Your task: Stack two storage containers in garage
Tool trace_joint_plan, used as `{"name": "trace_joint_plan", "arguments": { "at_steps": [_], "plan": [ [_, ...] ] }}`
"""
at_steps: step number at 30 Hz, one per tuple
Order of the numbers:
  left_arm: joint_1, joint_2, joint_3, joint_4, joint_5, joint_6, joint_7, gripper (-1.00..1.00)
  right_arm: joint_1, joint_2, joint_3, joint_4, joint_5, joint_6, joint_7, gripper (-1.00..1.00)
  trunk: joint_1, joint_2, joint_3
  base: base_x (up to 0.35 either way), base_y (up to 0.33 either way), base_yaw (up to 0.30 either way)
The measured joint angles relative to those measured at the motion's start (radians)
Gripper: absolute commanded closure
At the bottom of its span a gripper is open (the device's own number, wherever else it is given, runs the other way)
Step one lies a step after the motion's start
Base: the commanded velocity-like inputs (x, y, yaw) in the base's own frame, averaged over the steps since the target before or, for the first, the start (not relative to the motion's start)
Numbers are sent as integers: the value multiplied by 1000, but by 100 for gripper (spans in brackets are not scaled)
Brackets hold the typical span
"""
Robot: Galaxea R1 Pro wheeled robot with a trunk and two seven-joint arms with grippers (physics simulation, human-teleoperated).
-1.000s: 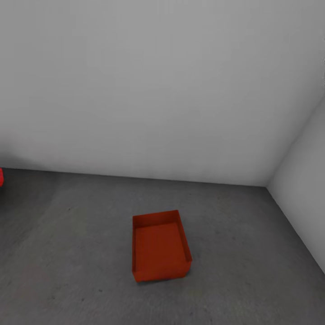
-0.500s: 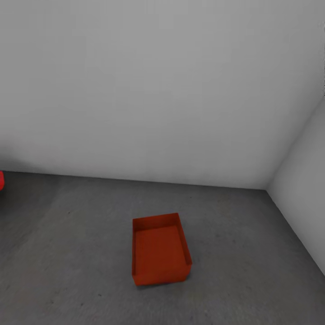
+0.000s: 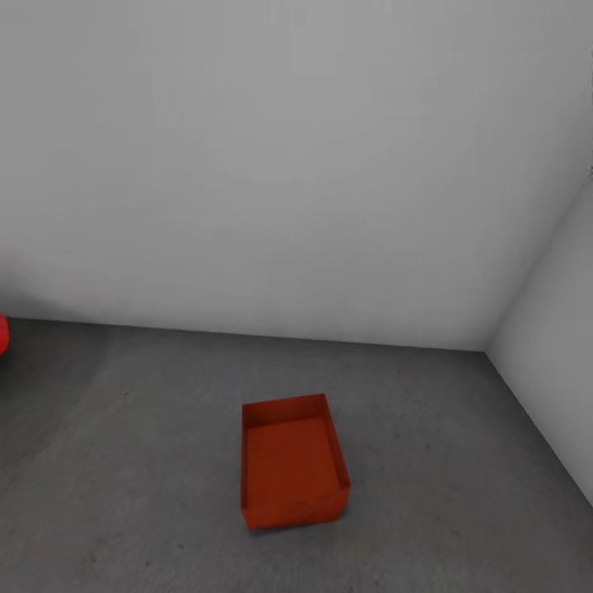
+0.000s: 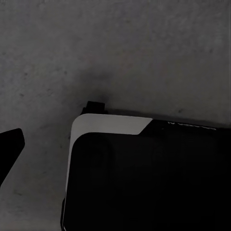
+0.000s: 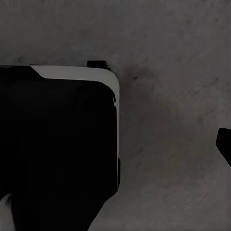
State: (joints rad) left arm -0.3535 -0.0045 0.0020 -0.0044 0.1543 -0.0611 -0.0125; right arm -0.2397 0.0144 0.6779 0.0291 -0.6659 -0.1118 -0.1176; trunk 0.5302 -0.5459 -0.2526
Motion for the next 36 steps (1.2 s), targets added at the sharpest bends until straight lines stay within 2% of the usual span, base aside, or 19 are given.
{"name": "trace_joint_plan", "arguments": {
  "at_steps": [36],
  "plan": [
    [0, 0, 0, 0, 0, -2, 0, -100, 0, 0, 0, 0, 0, 0, 0, -100, 0, 0, 56, 0, 0, 0]
  ]
}}
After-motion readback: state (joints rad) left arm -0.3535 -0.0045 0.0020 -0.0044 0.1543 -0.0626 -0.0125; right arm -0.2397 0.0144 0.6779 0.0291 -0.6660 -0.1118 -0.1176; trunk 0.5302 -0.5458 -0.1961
